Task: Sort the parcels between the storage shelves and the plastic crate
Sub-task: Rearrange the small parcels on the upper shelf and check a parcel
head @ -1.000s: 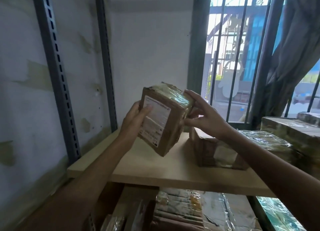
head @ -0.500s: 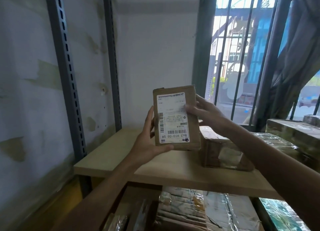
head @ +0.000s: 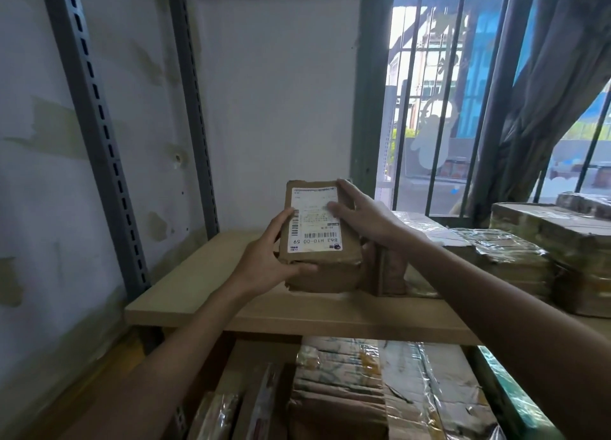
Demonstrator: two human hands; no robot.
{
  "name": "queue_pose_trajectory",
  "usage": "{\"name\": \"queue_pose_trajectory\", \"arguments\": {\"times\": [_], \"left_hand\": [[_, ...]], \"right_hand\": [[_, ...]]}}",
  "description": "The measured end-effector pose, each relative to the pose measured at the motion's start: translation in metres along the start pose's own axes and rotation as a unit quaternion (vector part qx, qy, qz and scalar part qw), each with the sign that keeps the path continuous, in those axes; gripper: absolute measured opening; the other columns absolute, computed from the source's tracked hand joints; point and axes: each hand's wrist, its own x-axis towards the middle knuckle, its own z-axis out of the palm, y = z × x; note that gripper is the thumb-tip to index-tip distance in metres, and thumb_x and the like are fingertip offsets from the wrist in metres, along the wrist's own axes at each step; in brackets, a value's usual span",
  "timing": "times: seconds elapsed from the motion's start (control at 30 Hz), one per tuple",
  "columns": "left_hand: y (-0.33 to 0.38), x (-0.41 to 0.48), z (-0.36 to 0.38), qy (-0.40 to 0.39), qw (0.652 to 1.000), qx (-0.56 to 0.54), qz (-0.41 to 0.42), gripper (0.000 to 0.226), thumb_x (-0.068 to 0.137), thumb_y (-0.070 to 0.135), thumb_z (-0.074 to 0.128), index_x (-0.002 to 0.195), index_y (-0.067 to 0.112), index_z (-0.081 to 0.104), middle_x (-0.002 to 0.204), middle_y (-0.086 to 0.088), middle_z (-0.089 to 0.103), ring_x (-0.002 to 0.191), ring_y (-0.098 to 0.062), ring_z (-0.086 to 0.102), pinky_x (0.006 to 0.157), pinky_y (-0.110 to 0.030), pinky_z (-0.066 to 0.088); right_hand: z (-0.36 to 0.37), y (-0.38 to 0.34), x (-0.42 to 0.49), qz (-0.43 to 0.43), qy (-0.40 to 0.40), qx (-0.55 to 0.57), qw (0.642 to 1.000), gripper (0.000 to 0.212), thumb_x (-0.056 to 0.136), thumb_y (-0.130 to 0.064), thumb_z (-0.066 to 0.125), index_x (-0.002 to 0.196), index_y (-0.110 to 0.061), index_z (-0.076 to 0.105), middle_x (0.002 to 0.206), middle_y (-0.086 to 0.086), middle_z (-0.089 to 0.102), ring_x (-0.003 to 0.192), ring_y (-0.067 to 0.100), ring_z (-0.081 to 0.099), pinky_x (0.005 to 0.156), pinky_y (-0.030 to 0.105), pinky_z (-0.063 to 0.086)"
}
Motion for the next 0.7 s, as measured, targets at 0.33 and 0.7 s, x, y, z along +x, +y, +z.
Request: {"name": "queue_pose_trajectory", "arguments": {"times": [0.33,0.7], "left_hand": [[-0.009,0.007,0.019,0.045,0.997,0.002,-0.061,0.064,0.076,0.042,0.069,0.132,0.033,0.041,0.128,-0.001,0.055,0.102,-0.010,0.053,0.066,-0.002,0.042],[-0.014,0.018,0.016,0.065,0.994,0.061,-0.064,0.055,0.078,0.040,0.067,0.127,0.027,0.047,0.125,-0.005,0.058,0.097,-0.013,0.051,0.076,-0.021,0.043]], "right_hand": [[0.022,-0.005,0.012,0.085,-0.020,-0.272,0.958,0.036,0.096,-0.032,0.042,0.113,-0.008,0.064,0.118,0.018,0.059,0.088,0.028,0.053,0.071,0.028,0.041],[0.042,0.011,0.023,0.109,-0.015,-0.121,0.987,0.048,0.091,-0.045,0.045,0.123,-0.011,0.058,0.129,0.013,0.055,0.110,0.026,0.053,0.077,0.028,0.043]]}}
